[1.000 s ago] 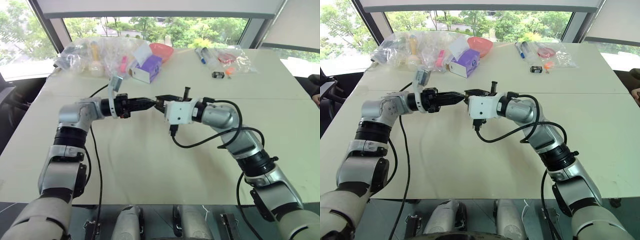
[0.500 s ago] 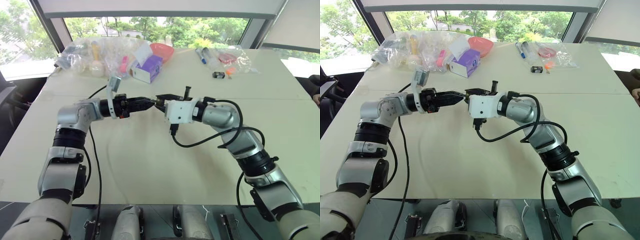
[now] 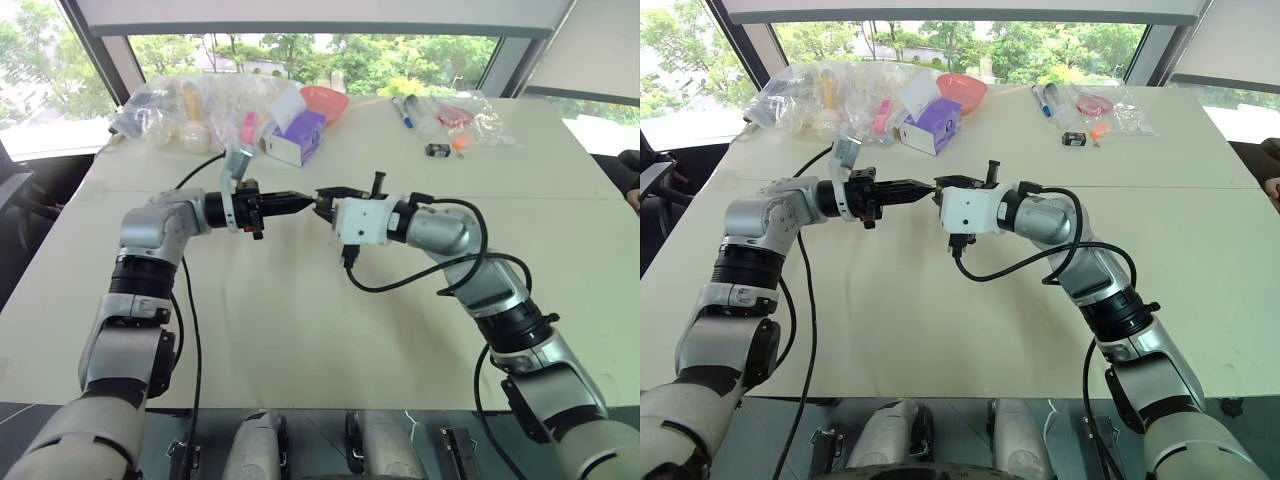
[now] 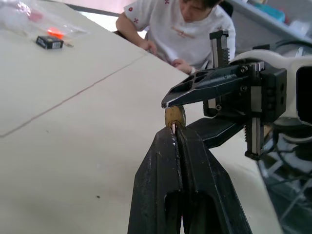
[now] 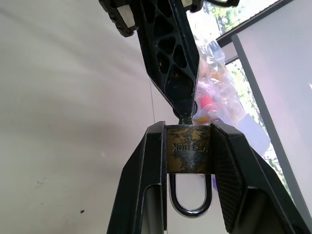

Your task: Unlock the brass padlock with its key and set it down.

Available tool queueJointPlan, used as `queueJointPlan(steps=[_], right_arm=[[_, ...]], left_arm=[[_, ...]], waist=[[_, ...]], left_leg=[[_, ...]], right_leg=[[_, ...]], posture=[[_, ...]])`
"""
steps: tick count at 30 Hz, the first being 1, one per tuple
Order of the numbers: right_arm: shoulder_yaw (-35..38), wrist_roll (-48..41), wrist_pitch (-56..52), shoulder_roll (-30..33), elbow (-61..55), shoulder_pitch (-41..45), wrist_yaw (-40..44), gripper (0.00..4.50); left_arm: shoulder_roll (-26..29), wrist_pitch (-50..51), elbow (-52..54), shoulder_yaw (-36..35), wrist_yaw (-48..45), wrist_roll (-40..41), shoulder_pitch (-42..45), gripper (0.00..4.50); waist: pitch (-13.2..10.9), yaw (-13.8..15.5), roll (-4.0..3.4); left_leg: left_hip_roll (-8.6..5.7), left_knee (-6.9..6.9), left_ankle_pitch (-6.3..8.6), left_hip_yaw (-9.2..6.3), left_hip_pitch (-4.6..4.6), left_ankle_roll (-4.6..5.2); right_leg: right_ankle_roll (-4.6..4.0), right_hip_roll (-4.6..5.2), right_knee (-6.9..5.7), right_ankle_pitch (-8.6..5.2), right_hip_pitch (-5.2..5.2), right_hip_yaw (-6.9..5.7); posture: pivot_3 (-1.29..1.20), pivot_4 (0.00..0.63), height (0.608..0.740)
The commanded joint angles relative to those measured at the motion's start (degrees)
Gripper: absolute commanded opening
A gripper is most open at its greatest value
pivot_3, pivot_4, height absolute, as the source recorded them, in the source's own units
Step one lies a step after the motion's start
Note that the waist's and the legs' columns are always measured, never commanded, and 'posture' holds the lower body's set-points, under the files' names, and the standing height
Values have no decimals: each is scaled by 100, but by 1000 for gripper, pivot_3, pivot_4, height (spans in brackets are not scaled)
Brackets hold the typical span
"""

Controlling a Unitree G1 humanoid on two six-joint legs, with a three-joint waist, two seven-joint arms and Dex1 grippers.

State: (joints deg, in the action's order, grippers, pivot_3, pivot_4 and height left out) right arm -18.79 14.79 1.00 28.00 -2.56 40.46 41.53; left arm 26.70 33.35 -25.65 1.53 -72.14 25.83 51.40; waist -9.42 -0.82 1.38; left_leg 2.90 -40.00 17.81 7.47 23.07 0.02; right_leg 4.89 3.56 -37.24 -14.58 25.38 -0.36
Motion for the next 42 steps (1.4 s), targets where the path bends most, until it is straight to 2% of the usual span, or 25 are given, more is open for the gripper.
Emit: queueJointPlan(steps=[1,6,10,11,14,16,18,20,26,34,37,40,42], right_arm=[[55,-65,69,-47,-320,22,35,689],[67,-55,55,-65,-311,6,53,689],[67,-51,31,-84,-302,-8,58,689],[68,-46,29,-88,-298,-10,58,689],[76,-29,24,-100,-296,-3,47,689],[82,-4,40,-96,-290,3,33,689],[96,19,56,-97,-285,7,26,689],[101,33,71,-99,-276,15,9,689],[118,44,92,-116,-308,28,-50,689],[118,60,79,-121,-387,24,-95,689],[116,68,65,-117,-421,14,-104,689],[120,77,54,-114,-448,8,-108,689],[121,81,45,-111,-468,5,-106,689]], left_arm=[[86,-895,343,341,3,-557,8,31],[124,-2436,128,596,70,-1253,-81,31],[-9,-4080,-225,711,438,-1835,-63,31],[-25,-4127,-274,728,417,-1855,-56,31],[0,-1784,23,465,-80,-849,-13,31],[212,-577,102,373,-526,-332,67,583],[307,-244,17,321,-512,-302,147,1315],[286,-32,-50,246,-343,-288,219,2305],[65,479,-30,46,-285,49,329,2305],[-184,533,-298,28,-201,61,424,2305],[-257,457,-447,62,-196,4,477,1448],[-274,402,-470,124,-239,-54,455,43],[-298,407,-486,111,-214,-62,452,43]], waist=[[0,-2,0],[0,0,0],[0,16,0],[0,16,0],[0,1,0],[0,-24,0],[0,-38,-1],[0,-27,-1],[0,9,0],[0,-13,0],[0,-11,0],[0,-11,0],[0,-11,0]], left_leg=[[0,0,0,0,0,0],[0,0,0,2,0,0],[0,0,0,2,0,0],[-1,-1,0,3,1,0],[-1,-2,0,3,4,1],[1,-1,0,0,4,1],[3,0,0,-1,5,1],[3,0,0,-5,5,1],[-2,-5,0,-5,11,1],[-2,-5,0,-6,11,1],[-2,-5,0,-5,11,1],[-2,-5,0,-5,11,1],[-2,-5,0,-5,11,1]], right_leg=[[0,0,0,0,0,0],[0,0,0,0,0,0],[0,0,0,0,2,0],[0,1,0,0,2,0],[0,0,0,0,3,0],[2,-2,-1,1,3,-1],[3,-6,-1,1,6,-2],[5,-5,-2,0,6,-2],[6,2,1,1,4,-2],[6,0,1,1,5,-3],[6,0,1,1,5,-3],[6,0,1,1,5,-3],[6,0,1,1,5,-3]], posture=[[0,150,734],[0,150,734],[0,150,734],[0,150,734],[0,150,734],[0,150,734],[0,150,734],[0,150,734],[0,150,734],[0,150,734],[0,150,734],[0,150,734],[0,150,734]])
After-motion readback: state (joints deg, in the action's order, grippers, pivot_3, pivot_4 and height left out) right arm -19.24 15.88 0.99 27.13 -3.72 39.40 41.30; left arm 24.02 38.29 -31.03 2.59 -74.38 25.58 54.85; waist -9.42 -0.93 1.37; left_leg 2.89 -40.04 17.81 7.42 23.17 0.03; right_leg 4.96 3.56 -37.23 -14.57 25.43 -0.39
